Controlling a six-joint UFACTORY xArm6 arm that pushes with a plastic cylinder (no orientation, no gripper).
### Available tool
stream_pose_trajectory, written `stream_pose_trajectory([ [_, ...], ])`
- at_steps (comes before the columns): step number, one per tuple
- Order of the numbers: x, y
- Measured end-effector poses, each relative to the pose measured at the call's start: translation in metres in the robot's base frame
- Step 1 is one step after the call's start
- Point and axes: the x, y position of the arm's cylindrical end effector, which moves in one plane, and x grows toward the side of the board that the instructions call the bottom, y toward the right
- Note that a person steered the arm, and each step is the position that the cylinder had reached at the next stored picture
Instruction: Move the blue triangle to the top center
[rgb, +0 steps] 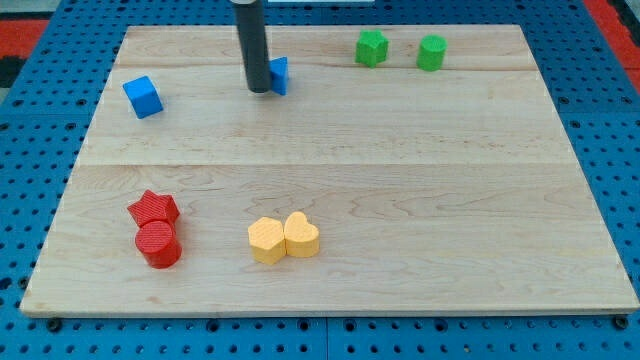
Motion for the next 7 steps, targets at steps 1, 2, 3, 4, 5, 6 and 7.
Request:
stream_pose_trajectory([
  [1, 0.000, 0.029],
  [2, -0.009, 0.047],
  [3, -0.043, 0.048],
  [4, -0.062, 0.036],
  [5, -0.032, 0.029],
  [6, 0.051, -0.001],
  [7, 0.082, -0.073],
])
